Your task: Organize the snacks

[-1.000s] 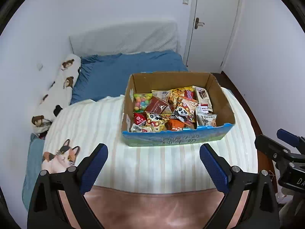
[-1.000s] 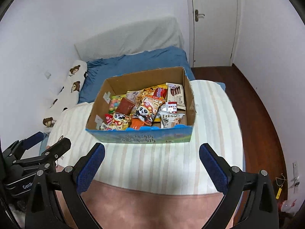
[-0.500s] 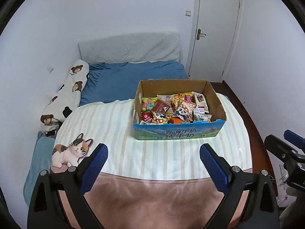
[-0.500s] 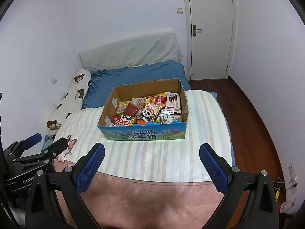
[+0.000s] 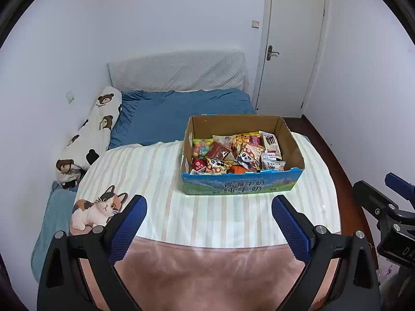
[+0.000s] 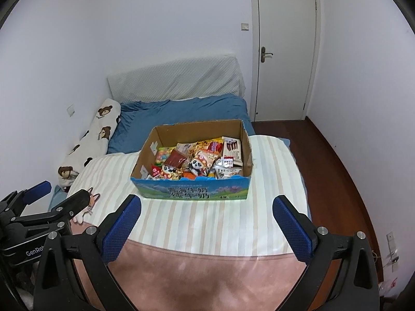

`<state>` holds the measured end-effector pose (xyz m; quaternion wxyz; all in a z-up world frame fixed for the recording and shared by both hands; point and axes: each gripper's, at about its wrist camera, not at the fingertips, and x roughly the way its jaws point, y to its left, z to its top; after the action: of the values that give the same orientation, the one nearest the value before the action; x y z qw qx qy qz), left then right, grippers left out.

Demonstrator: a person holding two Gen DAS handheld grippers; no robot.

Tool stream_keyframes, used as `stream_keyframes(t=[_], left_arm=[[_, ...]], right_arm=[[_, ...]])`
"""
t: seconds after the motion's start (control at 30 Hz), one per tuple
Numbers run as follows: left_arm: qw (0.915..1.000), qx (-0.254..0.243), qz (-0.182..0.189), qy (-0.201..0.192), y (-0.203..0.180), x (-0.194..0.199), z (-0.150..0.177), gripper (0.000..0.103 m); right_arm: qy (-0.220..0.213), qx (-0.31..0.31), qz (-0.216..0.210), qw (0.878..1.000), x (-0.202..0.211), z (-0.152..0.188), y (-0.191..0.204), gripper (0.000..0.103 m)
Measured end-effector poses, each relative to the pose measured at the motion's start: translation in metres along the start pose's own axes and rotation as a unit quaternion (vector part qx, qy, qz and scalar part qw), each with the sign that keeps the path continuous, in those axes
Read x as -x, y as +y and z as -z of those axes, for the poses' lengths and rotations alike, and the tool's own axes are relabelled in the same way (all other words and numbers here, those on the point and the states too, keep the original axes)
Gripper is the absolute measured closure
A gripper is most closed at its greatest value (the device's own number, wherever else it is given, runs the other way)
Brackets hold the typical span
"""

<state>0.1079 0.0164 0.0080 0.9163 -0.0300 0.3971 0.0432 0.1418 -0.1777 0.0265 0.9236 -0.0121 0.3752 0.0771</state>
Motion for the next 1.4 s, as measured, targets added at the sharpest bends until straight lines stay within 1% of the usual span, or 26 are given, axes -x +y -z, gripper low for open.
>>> stream_keyframes(t=[0.13,0.33,0.53,0.73,0.83,1.07,1.4], left_arm=[[1.0000,-0.001,-0.006,-0.005,-0.002,-0.013,-0.009,0.004],[0.9999,0.002,-0.012,-0.002,-0.002,-0.037,-0.026,0.004],[0.9997,-0.001,-0.019,0.013,-0.003,-0.067,-0.040,0.004],[0.9992,-0.010,-0.020,0.032,-0.010,-0.094,-0.047,0.004],[0.9991,-0.013,-0.020,0.036,-0.014,-0.103,-0.049,0.004],[0.9988,-0.015,-0.015,0.044,-0.021,-0.115,-0.053,0.004],[0.9987,-0.014,-0.009,0.047,-0.024,-0.119,-0.055,0.004]], right_arm=[[-0.009,-0.007,0.010,1.000,-0.009,-0.010,-0.005,0.000],[-0.016,-0.018,0.023,0.999,-0.030,-0.027,-0.013,0.000],[-0.004,-0.026,0.031,0.999,-0.062,-0.036,-0.018,0.000],[0.018,-0.030,0.041,0.999,-0.098,-0.040,-0.023,0.000],[0.025,-0.034,0.046,0.998,-0.111,-0.041,-0.026,0.000],[0.032,-0.038,0.058,0.997,-0.124,-0.042,-0.033,0.000],[0.034,-0.038,0.065,0.997,-0.126,-0.040,-0.036,0.000]])
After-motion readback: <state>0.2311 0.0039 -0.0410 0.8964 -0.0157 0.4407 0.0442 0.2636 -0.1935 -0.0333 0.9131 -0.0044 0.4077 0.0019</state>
